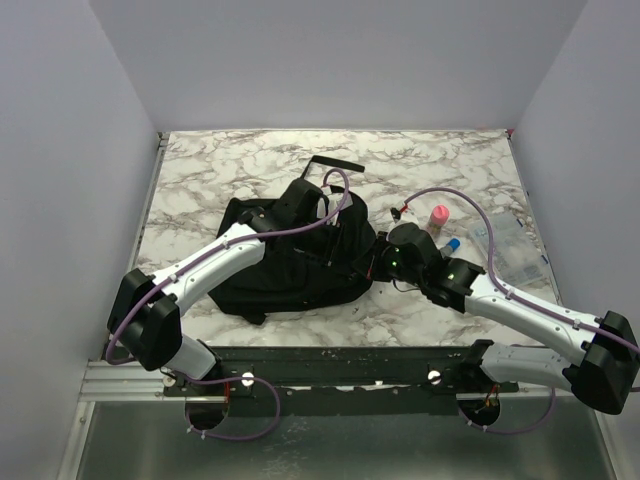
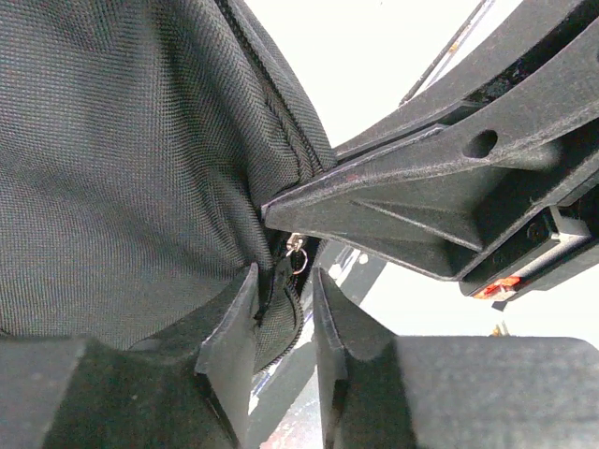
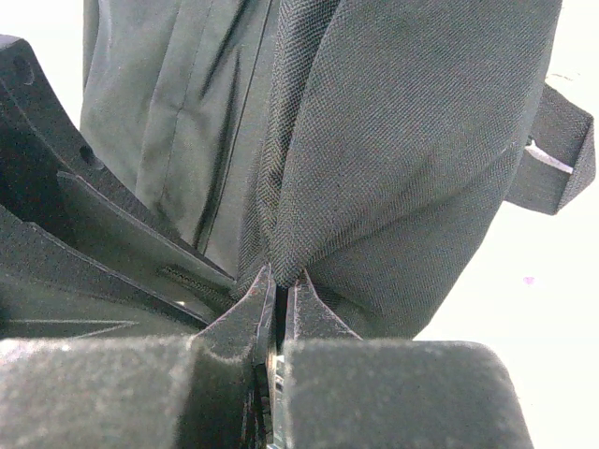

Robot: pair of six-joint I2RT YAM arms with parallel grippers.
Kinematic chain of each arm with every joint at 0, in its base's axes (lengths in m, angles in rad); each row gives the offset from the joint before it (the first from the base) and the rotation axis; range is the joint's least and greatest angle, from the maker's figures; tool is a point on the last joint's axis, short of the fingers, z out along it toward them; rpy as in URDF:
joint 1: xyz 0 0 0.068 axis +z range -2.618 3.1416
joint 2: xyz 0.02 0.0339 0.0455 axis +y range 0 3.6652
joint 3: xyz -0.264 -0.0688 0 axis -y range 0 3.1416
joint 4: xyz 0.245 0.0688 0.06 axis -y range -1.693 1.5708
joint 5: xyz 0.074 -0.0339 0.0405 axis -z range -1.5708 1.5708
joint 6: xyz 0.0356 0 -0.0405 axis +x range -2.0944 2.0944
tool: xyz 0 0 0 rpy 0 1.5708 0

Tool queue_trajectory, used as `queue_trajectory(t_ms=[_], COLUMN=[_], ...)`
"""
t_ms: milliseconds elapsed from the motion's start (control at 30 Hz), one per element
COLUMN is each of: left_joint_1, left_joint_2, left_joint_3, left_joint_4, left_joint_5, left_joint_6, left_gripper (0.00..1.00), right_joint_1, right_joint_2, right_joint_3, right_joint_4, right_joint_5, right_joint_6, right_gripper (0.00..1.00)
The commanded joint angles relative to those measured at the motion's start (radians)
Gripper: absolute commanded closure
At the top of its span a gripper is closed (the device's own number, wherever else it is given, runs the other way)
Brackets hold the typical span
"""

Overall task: Pack the student bag
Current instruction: Zip the student bag at the center of the board.

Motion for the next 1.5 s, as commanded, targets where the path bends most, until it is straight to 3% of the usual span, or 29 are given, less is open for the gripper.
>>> queue_trajectory(t_ms=[0, 167, 433, 667, 900, 1467], left_joint_1=[-0.015, -0.015, -0.015, -0.014, -0.015, -0.017], left_joint_2=[-0.035, -0.050, -0.059, -0.082, -0.060, -0.007], left_joint_3=[-0.005, -0.007, -0.008, -0.006, -0.003, 0.005], left_joint_4=[0.023, 0.022, 0.012, -0.008, -0.006, 0.030], left_joint_5=[-0.010, -0.041, -0.079, -0.159, -0.117, -0.089], left_joint_6=[-0.030, -0.043, -0.049, -0.048, -0.054, -0.060], left_gripper=[0.67, 0.64, 0.71, 0.62, 0.75, 0.78], right_joint_1=[-0.002, -0.002, -0.002, -0.002, -0.002, -0.002], right_joint_2=[-0.002, 0.000, -0.003, 0.000, 0.000, 0.011], right_joint_3=[0.007, 0.005, 0.005, 0.007, 0.011, 0.014], right_joint_4=[0.061, 0.063, 0.062, 0.064, 0.059, 0.068], right_joint_5=[-0.025, -0.027, -0.025, -0.032, -0.030, -0.041], right_joint_6=[-0.008, -0.009, -0.010, -0.010, -0.012, -0.007], right_gripper=[1.00, 1.00, 1.00, 1.00, 1.00, 1.00])
